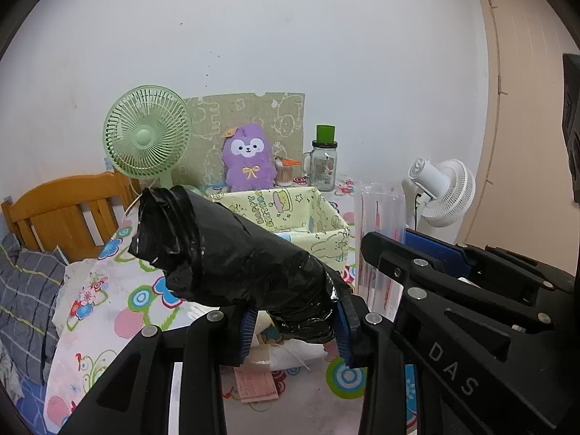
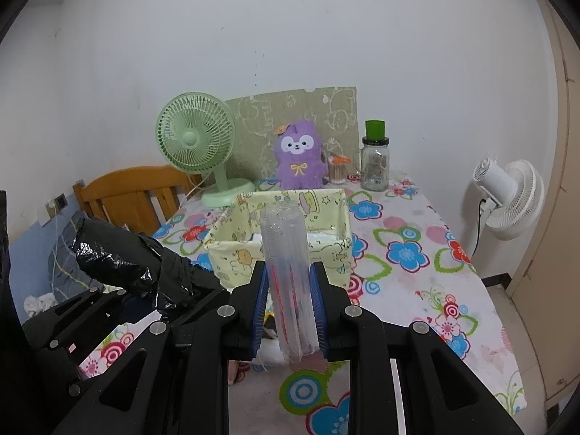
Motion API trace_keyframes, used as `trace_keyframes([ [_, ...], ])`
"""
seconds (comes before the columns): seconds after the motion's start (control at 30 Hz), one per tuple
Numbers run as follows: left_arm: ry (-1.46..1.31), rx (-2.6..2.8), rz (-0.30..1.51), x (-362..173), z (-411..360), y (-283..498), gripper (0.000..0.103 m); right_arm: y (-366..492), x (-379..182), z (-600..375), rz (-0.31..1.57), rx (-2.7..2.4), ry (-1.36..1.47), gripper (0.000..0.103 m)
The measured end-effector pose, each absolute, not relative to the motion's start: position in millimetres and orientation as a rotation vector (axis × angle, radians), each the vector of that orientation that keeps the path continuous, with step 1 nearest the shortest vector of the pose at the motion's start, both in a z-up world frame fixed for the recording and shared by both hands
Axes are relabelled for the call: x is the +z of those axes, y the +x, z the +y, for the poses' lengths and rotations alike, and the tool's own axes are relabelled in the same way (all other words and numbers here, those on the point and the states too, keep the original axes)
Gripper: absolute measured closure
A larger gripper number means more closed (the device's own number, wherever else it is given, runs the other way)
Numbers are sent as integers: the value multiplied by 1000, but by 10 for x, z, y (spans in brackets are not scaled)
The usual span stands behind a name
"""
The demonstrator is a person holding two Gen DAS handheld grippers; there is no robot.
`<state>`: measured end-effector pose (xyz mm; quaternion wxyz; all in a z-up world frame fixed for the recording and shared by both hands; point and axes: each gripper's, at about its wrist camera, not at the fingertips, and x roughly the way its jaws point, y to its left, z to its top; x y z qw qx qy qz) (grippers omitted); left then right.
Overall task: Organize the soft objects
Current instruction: 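Lift the black umbrella toward the fabric box with the left tool while the right tool holds the tube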
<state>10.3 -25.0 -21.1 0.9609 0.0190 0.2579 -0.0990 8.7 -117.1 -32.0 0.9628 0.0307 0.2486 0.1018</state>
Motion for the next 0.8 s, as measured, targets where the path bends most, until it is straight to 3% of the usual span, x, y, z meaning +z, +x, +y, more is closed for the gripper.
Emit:
trace_keyframes([
  [0.8, 17, -181, 529, -104, -179, 512, 66, 532, -203, -1054, 503, 241, 65, 76],
])
